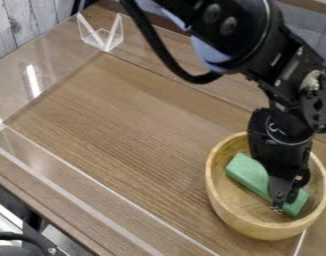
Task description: Move green object from inside the wooden bowl to the table next to it
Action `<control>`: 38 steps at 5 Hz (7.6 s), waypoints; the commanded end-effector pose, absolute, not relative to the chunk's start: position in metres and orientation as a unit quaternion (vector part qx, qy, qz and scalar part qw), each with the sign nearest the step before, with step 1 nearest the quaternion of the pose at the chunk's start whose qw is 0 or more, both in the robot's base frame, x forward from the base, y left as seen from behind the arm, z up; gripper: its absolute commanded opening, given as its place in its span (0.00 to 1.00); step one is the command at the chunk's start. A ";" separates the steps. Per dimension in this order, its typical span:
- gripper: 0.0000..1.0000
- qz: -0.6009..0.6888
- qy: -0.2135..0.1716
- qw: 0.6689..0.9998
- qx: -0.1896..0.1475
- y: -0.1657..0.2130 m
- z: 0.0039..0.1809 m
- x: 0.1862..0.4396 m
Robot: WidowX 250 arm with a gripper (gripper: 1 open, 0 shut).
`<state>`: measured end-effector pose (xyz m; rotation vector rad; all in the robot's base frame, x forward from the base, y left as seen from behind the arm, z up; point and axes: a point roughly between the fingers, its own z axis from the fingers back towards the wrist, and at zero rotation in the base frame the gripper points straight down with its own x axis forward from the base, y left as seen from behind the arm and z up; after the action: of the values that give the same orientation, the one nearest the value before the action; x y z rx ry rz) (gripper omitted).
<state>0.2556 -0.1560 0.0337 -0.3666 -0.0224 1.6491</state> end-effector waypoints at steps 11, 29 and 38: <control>0.00 0.735 -0.005 0.676 -0.055 -0.126 0.055 0.198; 0.00 0.864 -0.021 0.503 -0.018 -0.089 0.041 0.185; 1.00 0.909 0.004 0.415 -0.032 -0.117 0.052 0.213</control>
<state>0.2095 -0.1118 0.0443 -0.0344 0.0064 2.2838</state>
